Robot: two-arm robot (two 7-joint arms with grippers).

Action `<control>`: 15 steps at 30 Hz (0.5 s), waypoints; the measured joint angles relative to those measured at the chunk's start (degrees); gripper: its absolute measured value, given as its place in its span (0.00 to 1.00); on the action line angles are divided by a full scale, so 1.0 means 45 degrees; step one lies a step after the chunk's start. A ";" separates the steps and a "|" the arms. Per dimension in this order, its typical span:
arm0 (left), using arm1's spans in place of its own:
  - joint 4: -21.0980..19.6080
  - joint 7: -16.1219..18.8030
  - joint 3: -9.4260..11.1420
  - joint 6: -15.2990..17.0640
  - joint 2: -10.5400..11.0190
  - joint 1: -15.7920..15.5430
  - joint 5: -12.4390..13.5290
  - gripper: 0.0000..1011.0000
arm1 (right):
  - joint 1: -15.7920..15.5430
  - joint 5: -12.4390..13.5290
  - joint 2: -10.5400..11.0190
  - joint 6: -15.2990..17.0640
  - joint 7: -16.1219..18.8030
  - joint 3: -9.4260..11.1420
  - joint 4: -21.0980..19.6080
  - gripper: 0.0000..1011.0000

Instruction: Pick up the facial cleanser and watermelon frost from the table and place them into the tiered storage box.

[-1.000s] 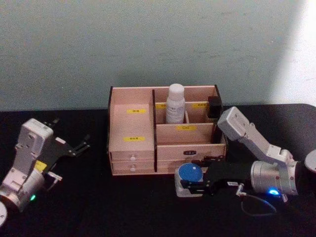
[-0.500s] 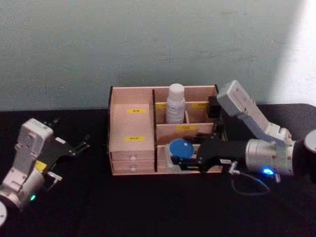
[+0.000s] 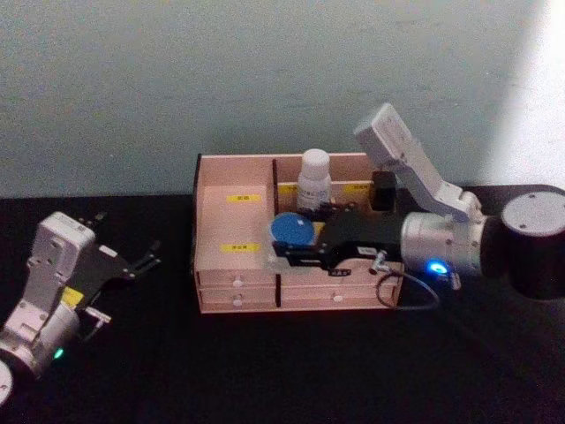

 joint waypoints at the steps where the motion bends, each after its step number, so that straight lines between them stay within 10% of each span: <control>1: 0.0001 0.0000 0.0000 0.0000 0.0000 0.0000 0.0000 0.99 | 0.0084 0.0000 -0.0083 -0.0017 0.0000 -0.0025 0.0089 0.71; 15: 0.0001 0.0000 0.0000 0.0000 0.0000 0.0000 0.0000 0.99 | 0.1601 -0.0244 -0.1703 -0.0386 0.0019 -0.0597 0.2454 0.71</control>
